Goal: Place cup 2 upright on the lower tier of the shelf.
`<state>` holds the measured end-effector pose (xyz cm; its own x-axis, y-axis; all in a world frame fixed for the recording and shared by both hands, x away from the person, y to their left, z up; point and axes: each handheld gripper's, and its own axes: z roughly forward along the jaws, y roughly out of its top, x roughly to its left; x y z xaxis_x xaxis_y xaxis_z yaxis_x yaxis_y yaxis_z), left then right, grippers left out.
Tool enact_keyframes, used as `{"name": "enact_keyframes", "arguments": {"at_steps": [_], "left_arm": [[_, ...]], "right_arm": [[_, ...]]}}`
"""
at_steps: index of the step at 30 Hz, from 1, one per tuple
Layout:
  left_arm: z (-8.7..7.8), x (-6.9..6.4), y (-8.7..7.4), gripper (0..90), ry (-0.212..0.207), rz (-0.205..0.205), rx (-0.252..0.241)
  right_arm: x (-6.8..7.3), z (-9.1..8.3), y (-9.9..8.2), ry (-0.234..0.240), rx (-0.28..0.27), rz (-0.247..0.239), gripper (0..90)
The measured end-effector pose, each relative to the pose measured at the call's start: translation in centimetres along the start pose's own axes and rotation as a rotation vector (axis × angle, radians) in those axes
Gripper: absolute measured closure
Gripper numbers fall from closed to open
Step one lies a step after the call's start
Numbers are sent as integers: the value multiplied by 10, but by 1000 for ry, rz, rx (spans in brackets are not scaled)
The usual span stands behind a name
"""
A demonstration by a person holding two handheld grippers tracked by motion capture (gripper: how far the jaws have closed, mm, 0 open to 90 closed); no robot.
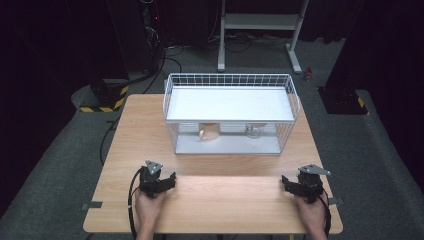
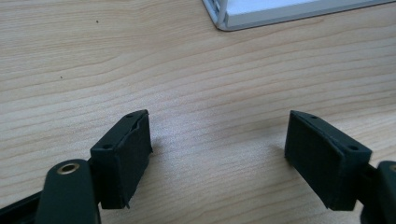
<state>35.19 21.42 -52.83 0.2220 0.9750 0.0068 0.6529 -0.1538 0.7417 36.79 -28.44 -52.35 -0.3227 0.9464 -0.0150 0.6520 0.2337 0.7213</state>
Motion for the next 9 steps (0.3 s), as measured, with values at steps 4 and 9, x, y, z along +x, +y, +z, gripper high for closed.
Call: {"name": "enact_keyframes", "arguments": {"at_steps": [4,9], "left_arm": [[0,0,0,228,0,0,0],[0,0,0,228,0,-2,2]], "right_arm": [[0,0,0,0,0,0,234],[0,0,0,0,0,0,234]]}}
